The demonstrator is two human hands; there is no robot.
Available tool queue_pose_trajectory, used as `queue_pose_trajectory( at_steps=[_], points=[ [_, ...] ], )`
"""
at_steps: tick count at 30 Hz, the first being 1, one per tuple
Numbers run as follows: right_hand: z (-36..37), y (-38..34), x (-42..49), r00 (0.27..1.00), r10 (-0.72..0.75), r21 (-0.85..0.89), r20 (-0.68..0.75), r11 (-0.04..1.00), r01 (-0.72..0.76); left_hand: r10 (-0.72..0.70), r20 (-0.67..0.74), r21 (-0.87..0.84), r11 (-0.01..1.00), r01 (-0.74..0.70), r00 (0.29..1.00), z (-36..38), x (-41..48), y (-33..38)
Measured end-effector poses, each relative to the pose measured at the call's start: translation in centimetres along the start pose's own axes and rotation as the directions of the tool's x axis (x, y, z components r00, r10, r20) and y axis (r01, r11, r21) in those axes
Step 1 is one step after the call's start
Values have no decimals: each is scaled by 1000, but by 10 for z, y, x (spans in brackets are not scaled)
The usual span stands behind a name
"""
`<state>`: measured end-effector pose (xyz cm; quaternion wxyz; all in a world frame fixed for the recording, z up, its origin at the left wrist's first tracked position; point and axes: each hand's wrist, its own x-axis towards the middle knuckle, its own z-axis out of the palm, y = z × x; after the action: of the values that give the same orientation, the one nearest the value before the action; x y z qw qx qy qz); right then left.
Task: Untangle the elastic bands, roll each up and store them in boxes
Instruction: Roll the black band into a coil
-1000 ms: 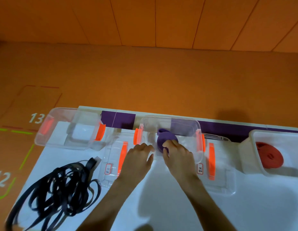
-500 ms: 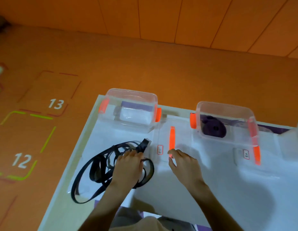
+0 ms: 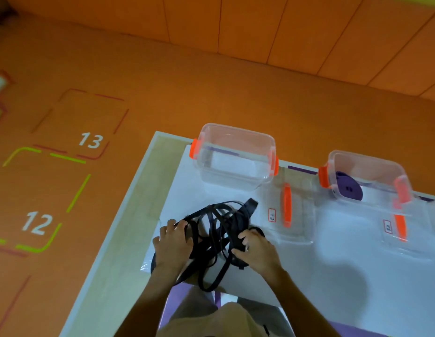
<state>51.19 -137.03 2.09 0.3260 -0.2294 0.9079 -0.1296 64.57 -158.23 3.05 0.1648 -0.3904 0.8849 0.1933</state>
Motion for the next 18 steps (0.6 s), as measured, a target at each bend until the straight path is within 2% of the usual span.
queue_pose_trajectory(
  at_steps=[3, 7, 10, 12, 15, 18],
  points=[
    [8, -1, 1, 999, 28, 67, -35, 997, -26, -87, 56, 38, 996, 85, 995, 14, 7, -20],
    [11, 6, 3, 990, 96, 253, -107, 965, -66, -167, 138, -26, 985, 173, 976, 29, 19, -35],
    [9, 15, 3, 964, 167, 371, -206, 925, -81, -133, 127, -128, 981, 149, 983, 35, 23, -33],
    [6, 20, 1, 939, 238, 507, -250, 858, -82, -96, 88, -212, 971, 113, 991, 38, 23, -28],
    [1, 27, -3, 912, 266, 608, -311, 794, -25, -50, 8, -322, 946, 50, 999, 38, 26, -21],
    [-3, 31, -9, 897, 283, 702, -341, 711, 42, -26, -30, -351, 936, 14, 999, 36, 29, -23]
  ],
)
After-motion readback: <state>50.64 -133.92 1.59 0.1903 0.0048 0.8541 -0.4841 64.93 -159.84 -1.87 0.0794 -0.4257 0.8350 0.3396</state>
